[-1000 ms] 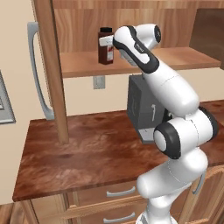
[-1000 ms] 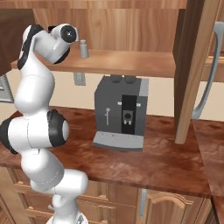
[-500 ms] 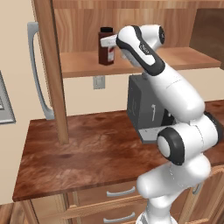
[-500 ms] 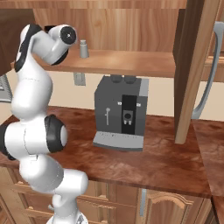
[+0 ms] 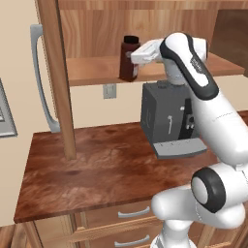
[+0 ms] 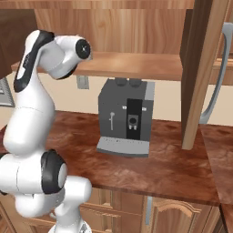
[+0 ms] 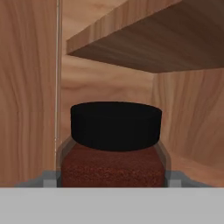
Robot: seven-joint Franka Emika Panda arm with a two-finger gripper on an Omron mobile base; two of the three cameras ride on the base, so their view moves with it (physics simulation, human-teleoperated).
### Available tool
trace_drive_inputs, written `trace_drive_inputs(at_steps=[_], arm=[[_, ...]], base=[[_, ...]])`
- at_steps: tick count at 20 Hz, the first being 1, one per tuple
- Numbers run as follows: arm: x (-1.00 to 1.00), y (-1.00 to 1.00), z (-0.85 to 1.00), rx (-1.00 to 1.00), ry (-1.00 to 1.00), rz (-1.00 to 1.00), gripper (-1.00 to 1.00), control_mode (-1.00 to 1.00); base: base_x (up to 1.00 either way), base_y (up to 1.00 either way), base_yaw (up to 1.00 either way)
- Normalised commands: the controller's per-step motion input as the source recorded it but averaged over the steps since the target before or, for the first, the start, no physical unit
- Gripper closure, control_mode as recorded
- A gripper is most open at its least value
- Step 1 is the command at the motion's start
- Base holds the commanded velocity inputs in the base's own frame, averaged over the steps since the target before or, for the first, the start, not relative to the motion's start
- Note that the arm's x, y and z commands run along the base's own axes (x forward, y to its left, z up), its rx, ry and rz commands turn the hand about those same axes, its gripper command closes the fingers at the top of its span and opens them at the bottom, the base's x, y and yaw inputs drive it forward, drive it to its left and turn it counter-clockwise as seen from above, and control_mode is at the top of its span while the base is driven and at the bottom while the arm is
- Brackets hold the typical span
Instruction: Collect the paprika, mayonnaise, and shaker from the cabinet and place them next to the stove.
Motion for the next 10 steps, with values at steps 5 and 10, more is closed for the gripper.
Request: trace_drive_inputs(at_steps=[5, 10], arm=[[-0.92, -0.48, 0.00, 0.00, -0.01, 0.15, 1.00, -1.00], [-0.99, -0.48, -0.05, 0.00, -0.01, 0.15, 1.00, -1.00]], base=[[0.00, 0.00, 0.00], [0.00, 0.00, 0.00]])
